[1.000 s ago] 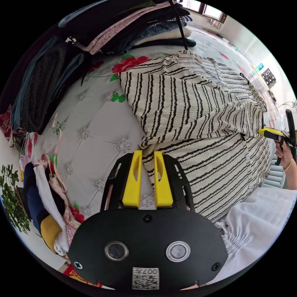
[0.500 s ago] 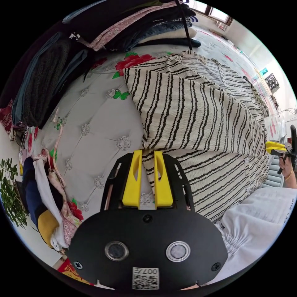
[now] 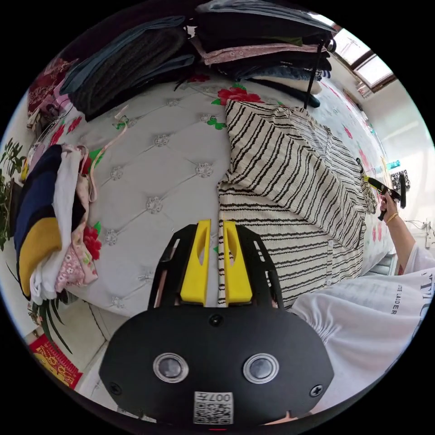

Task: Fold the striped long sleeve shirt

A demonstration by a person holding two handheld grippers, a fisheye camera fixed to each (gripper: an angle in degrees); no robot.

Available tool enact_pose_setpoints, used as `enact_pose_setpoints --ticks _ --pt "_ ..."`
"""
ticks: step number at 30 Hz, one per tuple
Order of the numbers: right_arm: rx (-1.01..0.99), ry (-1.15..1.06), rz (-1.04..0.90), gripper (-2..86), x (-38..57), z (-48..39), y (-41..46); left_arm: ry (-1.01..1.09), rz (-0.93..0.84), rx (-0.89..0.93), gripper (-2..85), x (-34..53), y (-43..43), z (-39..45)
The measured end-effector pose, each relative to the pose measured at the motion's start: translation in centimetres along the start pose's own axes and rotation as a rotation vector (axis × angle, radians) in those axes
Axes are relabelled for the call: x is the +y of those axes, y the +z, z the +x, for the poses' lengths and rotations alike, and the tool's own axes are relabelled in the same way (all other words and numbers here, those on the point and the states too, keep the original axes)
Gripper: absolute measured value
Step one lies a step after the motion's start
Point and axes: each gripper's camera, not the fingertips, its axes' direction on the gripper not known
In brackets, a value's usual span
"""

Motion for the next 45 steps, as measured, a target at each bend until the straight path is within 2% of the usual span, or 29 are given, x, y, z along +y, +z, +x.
enact_pose_setpoints --ticks 4,7,11,13,15,18,20,22,25,27,28,30,31,33,35,37,39,42,45 --pt "-0.012 0.079 0.046 2.4 0.4 2.2 0.0 -0.047 -0.006 0.029 4.7 1.9 -0.1 0.5" --pt "-0.094 0.097 0.065 0.5 0.9 4.9 -2.2 -0.049 -0.027 0.033 3.8 2.3 0.0 1.2" --pt "-0.310 0.220 0.360 -0.1 4.5 11.5 -10.6 -0.023 -0.016 0.028 2.0 1.9 -0.6 2.2" --pt "-0.458 0.346 0.505 -0.2 7.5 15.7 -13.6 0.005 0.019 0.038 1.4 1.4 -1.5 2.9" --pt "-0.668 0.570 0.666 -0.2 12.4 21.4 -14.9 0.025 0.046 0.038 1.1 1.2 -2.1 3.3" --pt "-0.826 0.769 0.769 -0.3 17.5 25.2 -14.0 0.047 0.065 0.043 0.8 1.2 -2.5 3.7" --pt "-0.854 0.781 0.777 -0.3 18.6 25.3 -14.1 0.054 0.072 0.055 0.8 1.4 -2.7 3.7" --pt "-0.875 0.716 0.777 -0.3 18.2 23.9 -15.1 0.063 0.084 0.063 0.9 2.0 -3.2 3.6" --pt "-0.990 0.465 0.821 -0.3 15.9 18.7 -18.5 0.066 0.114 0.064 1.2 3.0 -4.3 3.0" --pt "-1.102 0.161 0.825 -0.2 13.9 11.9 -21.9 0.060 0.134 0.053 1.4 3.8 -4.9 2.4" --pt "-1.129 0.077 0.812 -0.2 13.5 9.9 -22.7 0.052 0.144 0.049 1.6 4.4 -5.3 1.9" --pt "-1.186 -0.284 0.725 -0.1 13.0 0.4 -25.7 0.033 0.156 0.053 2.1 5.4 -5.7 1.0" --pt "-1.182 -0.375 0.696 0.0 13.2 -2.2 -26.2 0.020 0.163 0.057 2.6 6.1 -5.8 0.4" --pt "-1.131 -0.712 0.545 0.3 15.3 -13.2 -26.8 -0.001 0.169 0.066 3.4 7.3 -5.9 -0.5" --pt "-1.065 -0.894 0.418 1.0 17.8 -20.9 -25.2 -0.018 0.171 0.073 4.1 8.4 -5.8 -1.3" --pt "-0.992 -0.993 0.292 2.8 20.8 -27.7 -21.4 -0.041 0.159 0.083 4.9 9.9 -5.4 -2.3" --pt "-0.866 -1.063 0.041 5.1 24.6 -35.1 -14.1 -0.063 0.147 0.087 5.2 10.9 -5.0 -3.1" --pt "-0.789 -1.092 -0.234 6.5 28.9 -40.0 -6.2 -0.086 0.129 0.100 5.5 12.3 -4.6 -4.2" --pt "-0.694 -1.051 -0.311 6.6 30.9 -41.0 -2.4 -0.071 0.112 0.089 5.7 12.8 -4.4 -4.7"
